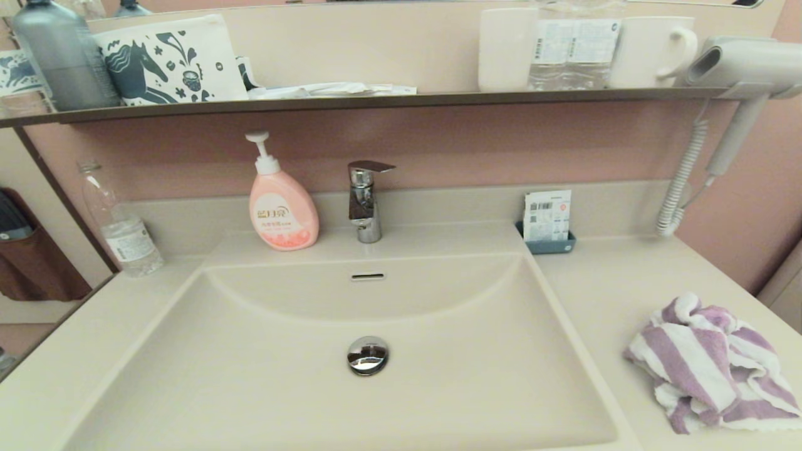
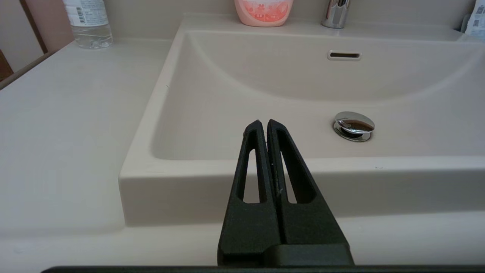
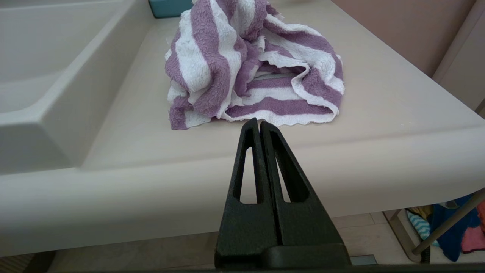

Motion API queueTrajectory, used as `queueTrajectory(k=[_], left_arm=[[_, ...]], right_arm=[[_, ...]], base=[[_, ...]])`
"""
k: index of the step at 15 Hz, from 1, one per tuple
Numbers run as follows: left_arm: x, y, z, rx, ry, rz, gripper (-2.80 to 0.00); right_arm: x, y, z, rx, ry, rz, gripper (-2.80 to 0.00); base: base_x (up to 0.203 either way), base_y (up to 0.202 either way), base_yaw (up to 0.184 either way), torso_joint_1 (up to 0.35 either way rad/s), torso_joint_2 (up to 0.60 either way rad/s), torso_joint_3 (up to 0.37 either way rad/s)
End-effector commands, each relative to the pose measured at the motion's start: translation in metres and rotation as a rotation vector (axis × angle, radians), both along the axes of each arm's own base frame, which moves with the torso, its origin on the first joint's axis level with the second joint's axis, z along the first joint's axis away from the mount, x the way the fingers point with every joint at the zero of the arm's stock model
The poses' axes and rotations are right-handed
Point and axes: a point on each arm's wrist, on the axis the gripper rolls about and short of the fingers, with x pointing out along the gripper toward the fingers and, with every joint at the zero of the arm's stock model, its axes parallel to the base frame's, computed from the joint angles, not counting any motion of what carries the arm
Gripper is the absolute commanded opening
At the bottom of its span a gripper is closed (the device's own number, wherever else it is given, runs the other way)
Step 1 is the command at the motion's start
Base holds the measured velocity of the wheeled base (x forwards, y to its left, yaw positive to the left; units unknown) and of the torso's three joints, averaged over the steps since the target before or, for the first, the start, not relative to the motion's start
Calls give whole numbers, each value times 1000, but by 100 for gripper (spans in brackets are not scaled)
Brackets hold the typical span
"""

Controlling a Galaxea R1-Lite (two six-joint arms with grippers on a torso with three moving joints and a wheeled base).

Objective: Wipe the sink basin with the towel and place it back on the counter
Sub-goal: Turn on the faucet

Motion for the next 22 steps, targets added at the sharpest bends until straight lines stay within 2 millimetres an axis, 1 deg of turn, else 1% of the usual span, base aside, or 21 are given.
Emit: queueTrajectory(k=[1,5,6,9,11,13,15,17,19,22], left_arm=[[0,0,0,0,0,0,-280],[0,0,0,17,-1,-4,-280],[-1,0,3,19,-9,-8,-280],[-5,-2,20,22,-43,-67,-280],[0,-2,28,22,-10,-96,-280],[9,-3,43,17,43,-117,-280],[22,-3,63,14,73,-130,-280],[45,-3,85,9,78,-135,-280],[73,-4,103,1,81,-152,-280],[123,-8,122,-22,110,-220,-280]], right_arm=[[0,0,0,0,-1,0,-280],[0,0,0,0,-1,0,-280],[0,0,0,1,-1,0,-280],[0,0,0,0,-1,0,-280],[0,0,0,0,-1,0,-280],[0,0,0,0,-1,0,-280],[0,0,0,0,-1,0,-280],[0,0,0,0,-1,0,-280],[0,0,0,0,-1,0,-280],[0,0,0,0,-1,0,-280]], base=[[0,0,0,0,0,0],[0,0,0,0,0,0],[0,0,0,0,0,0],[0,0,0,0,0,0],[0,0,0,0,0,0],[0,0,0,0,0,0],[0,0,0,0,0,0],[0,0,0,0,0,0],[0,0,0,0,0,0],[0,0,0,0,0,0]])
